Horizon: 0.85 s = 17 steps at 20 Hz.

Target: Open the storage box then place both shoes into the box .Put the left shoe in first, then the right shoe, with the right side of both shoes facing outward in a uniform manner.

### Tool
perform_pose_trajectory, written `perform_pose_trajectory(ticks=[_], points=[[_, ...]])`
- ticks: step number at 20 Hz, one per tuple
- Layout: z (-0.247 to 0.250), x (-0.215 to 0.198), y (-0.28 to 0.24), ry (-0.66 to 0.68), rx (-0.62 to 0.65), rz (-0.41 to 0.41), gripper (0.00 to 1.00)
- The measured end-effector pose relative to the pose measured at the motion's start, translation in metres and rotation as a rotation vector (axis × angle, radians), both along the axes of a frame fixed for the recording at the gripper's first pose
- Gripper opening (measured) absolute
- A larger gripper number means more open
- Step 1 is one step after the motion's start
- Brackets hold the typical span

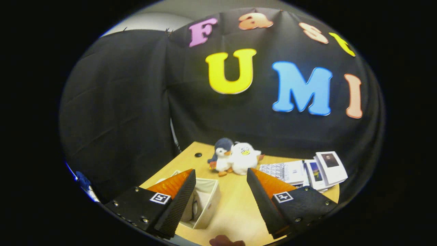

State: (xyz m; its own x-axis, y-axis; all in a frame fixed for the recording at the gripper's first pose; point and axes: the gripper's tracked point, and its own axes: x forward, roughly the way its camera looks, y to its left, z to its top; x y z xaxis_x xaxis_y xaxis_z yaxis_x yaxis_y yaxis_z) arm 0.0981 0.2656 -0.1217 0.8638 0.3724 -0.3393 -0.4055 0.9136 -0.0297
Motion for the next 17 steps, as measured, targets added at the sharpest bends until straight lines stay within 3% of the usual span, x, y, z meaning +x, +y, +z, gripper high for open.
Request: perform_pose_trajectory(ticks=[8,17], points=[[0.108,-0.025,-0.151,-0.368,0.055,-0.317,0.95],[0.118,-0.053,-0.168,-0.383,0.079,-0.314,0.95]])
